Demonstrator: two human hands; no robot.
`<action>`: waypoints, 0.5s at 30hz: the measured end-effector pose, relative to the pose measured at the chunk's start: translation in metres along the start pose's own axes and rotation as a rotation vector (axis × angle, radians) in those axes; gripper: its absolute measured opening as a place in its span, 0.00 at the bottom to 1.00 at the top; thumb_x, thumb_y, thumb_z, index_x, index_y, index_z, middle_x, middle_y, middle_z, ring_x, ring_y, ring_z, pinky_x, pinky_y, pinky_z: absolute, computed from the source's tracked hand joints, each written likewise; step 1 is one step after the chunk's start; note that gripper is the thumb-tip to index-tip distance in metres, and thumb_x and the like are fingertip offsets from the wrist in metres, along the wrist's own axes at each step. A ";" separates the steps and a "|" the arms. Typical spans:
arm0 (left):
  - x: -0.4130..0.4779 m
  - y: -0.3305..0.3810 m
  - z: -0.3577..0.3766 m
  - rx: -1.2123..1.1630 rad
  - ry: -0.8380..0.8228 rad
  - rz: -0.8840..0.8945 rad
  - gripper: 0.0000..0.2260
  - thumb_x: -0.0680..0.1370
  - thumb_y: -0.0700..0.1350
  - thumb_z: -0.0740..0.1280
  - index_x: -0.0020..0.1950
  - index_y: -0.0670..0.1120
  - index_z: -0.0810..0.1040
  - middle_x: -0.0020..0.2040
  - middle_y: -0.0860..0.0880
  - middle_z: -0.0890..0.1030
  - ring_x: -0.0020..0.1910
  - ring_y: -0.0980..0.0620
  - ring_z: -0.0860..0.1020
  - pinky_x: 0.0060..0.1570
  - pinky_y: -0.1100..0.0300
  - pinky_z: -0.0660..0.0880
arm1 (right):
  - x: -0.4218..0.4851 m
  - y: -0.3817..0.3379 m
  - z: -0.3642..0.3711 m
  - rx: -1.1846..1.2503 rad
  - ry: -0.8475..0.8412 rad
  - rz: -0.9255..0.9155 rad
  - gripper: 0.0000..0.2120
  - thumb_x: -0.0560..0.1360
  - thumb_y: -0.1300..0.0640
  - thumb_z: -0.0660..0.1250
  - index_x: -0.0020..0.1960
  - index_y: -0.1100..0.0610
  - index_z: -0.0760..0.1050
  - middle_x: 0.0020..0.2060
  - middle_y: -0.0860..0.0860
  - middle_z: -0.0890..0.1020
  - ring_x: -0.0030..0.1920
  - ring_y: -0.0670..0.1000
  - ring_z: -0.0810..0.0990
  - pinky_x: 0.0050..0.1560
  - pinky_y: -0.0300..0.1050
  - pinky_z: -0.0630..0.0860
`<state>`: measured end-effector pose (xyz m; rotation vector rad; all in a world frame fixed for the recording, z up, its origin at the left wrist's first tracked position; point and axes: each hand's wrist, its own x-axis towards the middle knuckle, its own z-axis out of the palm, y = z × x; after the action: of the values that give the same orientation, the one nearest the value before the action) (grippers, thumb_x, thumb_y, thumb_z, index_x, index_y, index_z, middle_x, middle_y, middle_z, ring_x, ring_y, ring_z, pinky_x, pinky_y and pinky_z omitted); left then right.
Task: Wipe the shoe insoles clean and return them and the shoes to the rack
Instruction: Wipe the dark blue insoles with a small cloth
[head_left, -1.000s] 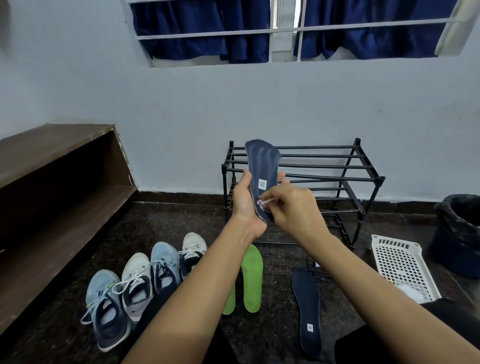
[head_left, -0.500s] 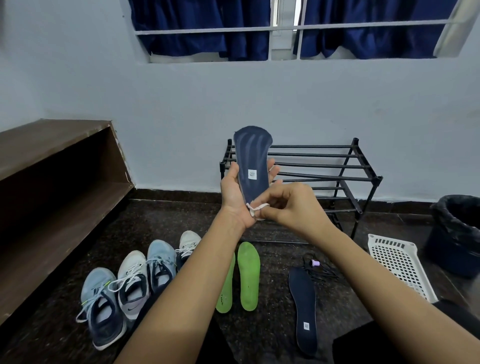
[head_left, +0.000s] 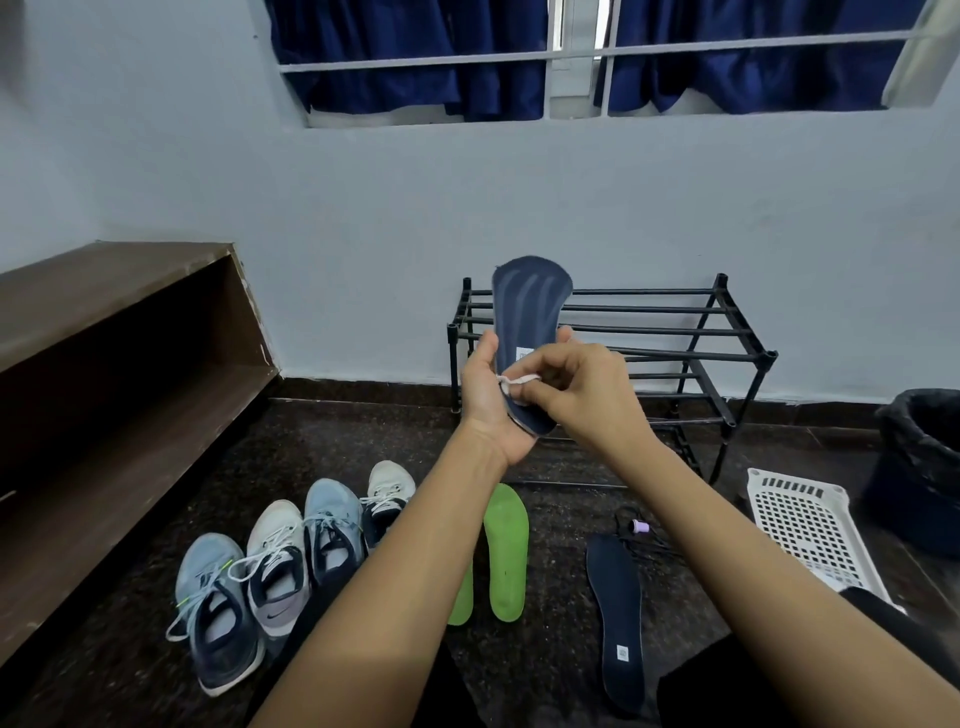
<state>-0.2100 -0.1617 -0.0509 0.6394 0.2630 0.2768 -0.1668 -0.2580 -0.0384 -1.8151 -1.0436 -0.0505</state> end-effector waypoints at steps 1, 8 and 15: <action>0.001 0.003 -0.002 -0.009 -0.002 0.011 0.30 0.82 0.60 0.52 0.48 0.38 0.85 0.48 0.43 0.83 0.48 0.46 0.82 0.53 0.55 0.77 | 0.000 -0.002 -0.002 0.020 -0.050 0.003 0.10 0.67 0.62 0.75 0.41 0.47 0.83 0.41 0.53 0.83 0.41 0.46 0.81 0.42 0.32 0.74; 0.005 0.014 -0.006 -0.029 -0.014 0.055 0.27 0.82 0.59 0.52 0.64 0.40 0.77 0.51 0.42 0.82 0.51 0.46 0.81 0.58 0.51 0.74 | 0.004 -0.005 -0.010 -0.119 -0.250 -0.062 0.10 0.67 0.66 0.74 0.41 0.51 0.84 0.36 0.46 0.84 0.37 0.42 0.80 0.41 0.31 0.74; 0.002 0.004 0.003 0.027 0.012 0.069 0.27 0.82 0.59 0.51 0.61 0.39 0.78 0.52 0.42 0.82 0.57 0.46 0.79 0.57 0.53 0.76 | -0.001 0.005 0.001 -0.226 0.051 -0.234 0.09 0.68 0.70 0.69 0.43 0.58 0.83 0.37 0.50 0.84 0.39 0.41 0.79 0.43 0.24 0.69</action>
<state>-0.2083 -0.1598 -0.0467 0.6745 0.2563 0.3439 -0.1644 -0.2586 -0.0424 -1.8710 -1.2500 -0.3677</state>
